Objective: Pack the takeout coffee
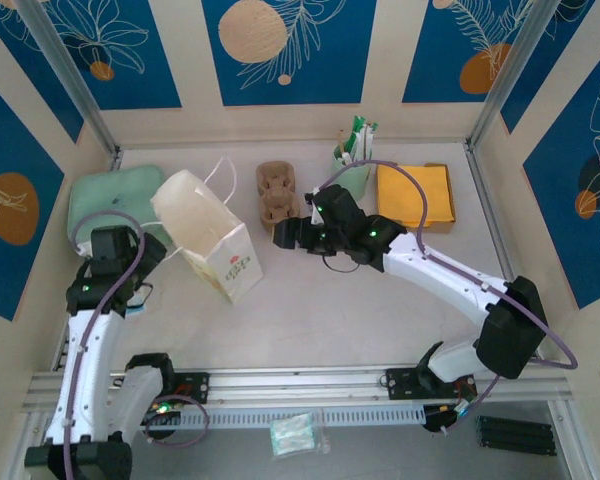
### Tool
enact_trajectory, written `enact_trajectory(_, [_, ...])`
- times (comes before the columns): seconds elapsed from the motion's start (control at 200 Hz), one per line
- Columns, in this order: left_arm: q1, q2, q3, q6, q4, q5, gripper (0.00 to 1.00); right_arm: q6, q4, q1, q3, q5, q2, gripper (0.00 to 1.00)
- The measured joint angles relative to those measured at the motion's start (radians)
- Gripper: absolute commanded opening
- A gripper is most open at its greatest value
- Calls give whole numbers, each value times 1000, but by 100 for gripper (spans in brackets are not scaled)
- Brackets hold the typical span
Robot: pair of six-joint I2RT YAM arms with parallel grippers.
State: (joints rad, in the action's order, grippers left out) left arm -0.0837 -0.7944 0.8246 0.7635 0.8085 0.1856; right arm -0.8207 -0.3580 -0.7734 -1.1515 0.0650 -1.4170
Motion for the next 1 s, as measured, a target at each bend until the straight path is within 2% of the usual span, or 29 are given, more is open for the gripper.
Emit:
enact_trajectory(0.245, [-8, -8, -17, -10, -58, -105, 99, -11, 24, 10, 21, -26, -35, 80])
enact_trajectory(0.63, [-8, -82, 282, -65, -123, -284, 99, -17, 51, 9, 21, -43, -66, 80])
enact_trajectory(0.865, [-8, -91, 350, -40, -145, -385, 99, -16, 51, 9, 21, -43, -66, 80])
enact_trajectory(1.0, [-8, -87, 391, -31, -140, -384, 99, -16, 51, 9, 21, -43, -66, 80])
